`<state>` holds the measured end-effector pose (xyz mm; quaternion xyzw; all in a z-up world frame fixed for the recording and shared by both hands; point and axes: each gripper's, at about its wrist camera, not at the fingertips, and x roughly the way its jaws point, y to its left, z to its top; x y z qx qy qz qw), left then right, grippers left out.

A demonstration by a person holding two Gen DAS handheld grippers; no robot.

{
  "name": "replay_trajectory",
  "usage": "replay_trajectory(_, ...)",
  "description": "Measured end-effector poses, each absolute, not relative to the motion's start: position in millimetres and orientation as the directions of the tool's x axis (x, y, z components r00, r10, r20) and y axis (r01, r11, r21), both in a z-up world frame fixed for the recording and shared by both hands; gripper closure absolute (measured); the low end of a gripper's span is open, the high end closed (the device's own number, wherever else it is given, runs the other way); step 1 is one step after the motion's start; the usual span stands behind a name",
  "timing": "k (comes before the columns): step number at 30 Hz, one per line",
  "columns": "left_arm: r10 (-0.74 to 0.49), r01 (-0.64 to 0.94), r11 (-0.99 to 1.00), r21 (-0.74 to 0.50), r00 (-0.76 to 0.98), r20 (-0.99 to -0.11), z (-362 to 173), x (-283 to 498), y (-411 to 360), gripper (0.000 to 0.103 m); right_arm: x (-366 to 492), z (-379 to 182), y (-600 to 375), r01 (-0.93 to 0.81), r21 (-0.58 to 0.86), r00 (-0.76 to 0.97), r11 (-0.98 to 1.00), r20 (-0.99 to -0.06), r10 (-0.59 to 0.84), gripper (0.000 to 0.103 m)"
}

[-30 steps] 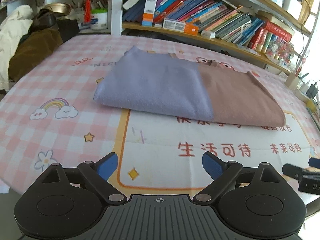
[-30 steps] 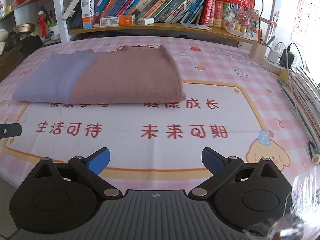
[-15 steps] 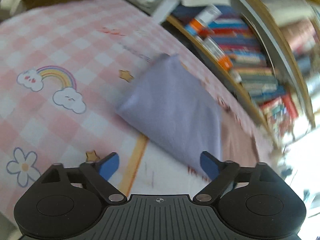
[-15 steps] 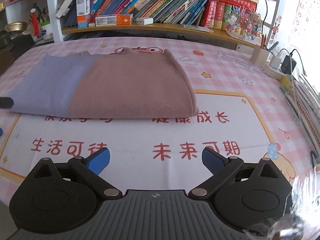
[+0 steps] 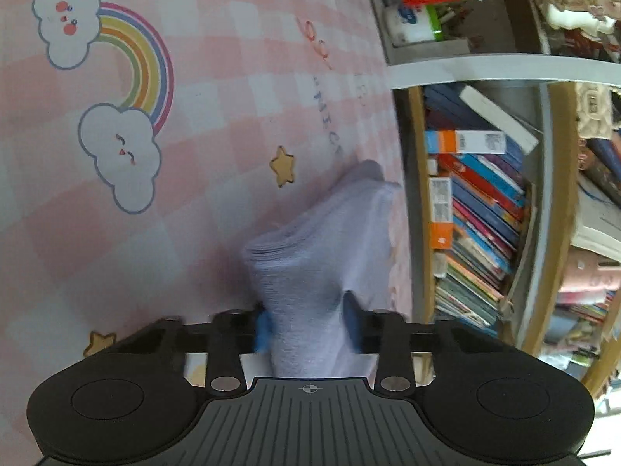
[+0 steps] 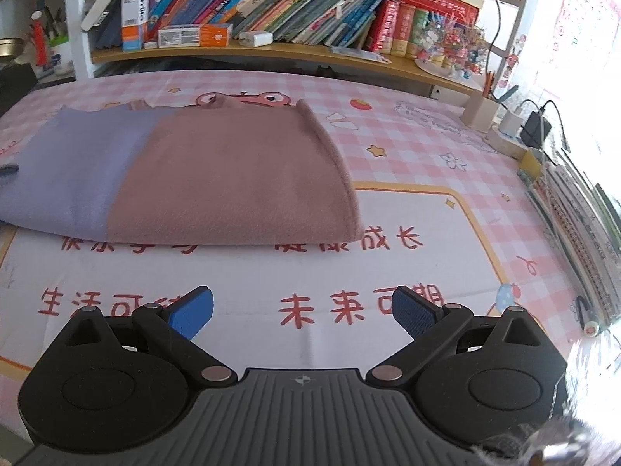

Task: Fold clothes
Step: 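Fold the lavender side over the pink side with the left tool, then release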

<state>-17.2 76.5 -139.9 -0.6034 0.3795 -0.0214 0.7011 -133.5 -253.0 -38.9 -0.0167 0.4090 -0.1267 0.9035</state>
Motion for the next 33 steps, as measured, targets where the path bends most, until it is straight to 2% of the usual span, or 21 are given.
replay_trajectory(1, -0.487, -0.433, 0.276, -0.858, 0.707, -0.514, -141.9, -15.8, 76.5, 0.089, -132.0, -38.1, -254.3, 0.227, -0.135, 0.63, 0.965, -0.735, -0.251, 0.004)
replay_trajectory(4, -0.49, -0.424, 0.303, -0.853, 0.699, -0.521, -143.4, -14.0, 80.1, 0.092, -127.5, -35.8, -258.3, 0.262, -0.136, 0.619, 0.955, -0.736, -0.275, 0.004)
replay_trajectory(12, -0.402, -0.421, 0.339, -0.841, 0.744, -0.534, -138.3, -23.0, 130.3, 0.093, -101.6, -34.5, -257.3, 0.27, -0.1, 0.619, 0.958, -0.744, -0.252, 0.004)
replay_trajectory(20, -0.258, -0.431, 0.387, -0.816, 0.799, -0.544, -128.3, -45.2, 192.5, 0.094, -75.5, -38.0, -231.3, 0.135, -0.073, 0.643, 0.988, -0.753, -0.143, 0.004)
replay_trajectory(24, -0.225, -0.41, 0.438, -0.8, 0.812, -0.539, -116.6, -52.6, 194.5, 0.095, -70.0, -43.7, -221.4, 0.036, -0.041, 0.633, 0.999, -0.772, -0.055, 0.008)
replay_trajectory(26, -0.214, -0.388, 0.464, -0.796, 0.823, -0.526, -107.3, -55.2, 189.5, 0.095, -68.6, -47.0, -219.5, -0.005, -0.029, 0.624, 1.0, -0.781, -0.02, 0.017)
replay_trajectory(33, -0.211, -0.223, 0.587, -0.778, 0.886, -0.413, -51.8, -61.4, 148.5, 0.095, -61.6, -53.1, -235.3, -0.097, 0.043, 0.603, 0.994, -0.792, 0.093, 0.025)
